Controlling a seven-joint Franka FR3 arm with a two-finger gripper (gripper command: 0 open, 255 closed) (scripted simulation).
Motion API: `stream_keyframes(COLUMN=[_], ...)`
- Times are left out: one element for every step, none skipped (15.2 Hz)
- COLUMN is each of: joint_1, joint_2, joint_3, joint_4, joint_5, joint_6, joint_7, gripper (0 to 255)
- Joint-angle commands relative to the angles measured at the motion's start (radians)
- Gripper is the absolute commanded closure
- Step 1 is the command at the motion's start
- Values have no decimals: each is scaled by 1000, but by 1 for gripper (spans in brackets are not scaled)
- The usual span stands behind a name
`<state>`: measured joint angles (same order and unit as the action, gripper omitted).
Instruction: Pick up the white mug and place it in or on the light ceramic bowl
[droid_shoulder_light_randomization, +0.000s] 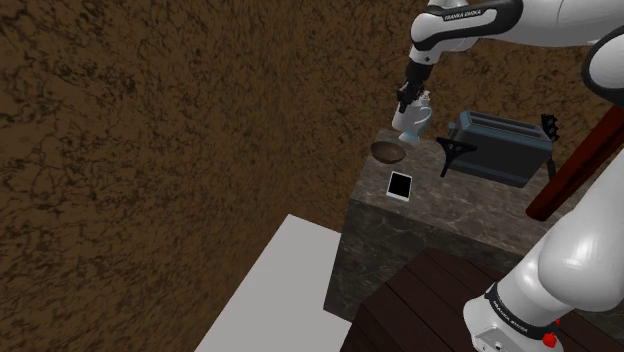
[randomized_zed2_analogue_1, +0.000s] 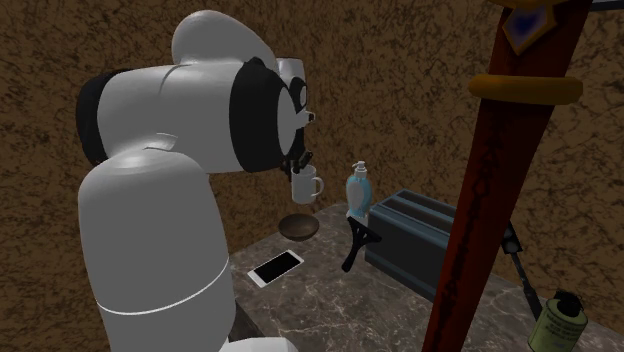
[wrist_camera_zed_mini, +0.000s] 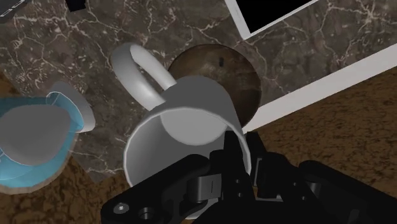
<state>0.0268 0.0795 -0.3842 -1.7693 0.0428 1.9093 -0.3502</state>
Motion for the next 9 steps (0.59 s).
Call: stream_keyframes(joint_1=[6,6,6,6,6,6,6,6,5], joint_2=[1,2,4,6,8,10,12,15,18], joint_3=[5,5,5,5,5,6,6,6,6], joint_4=[-6,-18,-30,-41,-52,-63,-74,-84,-94], joint_5=[-1,0,1,2,3,4,5,6,8], joint_6=[7,20,33,46,59,72,85,98,111], joint_7=[13,12,12,11,10,9,8,7,6], gripper=[255,255,255,255,255,255,255,255,255])
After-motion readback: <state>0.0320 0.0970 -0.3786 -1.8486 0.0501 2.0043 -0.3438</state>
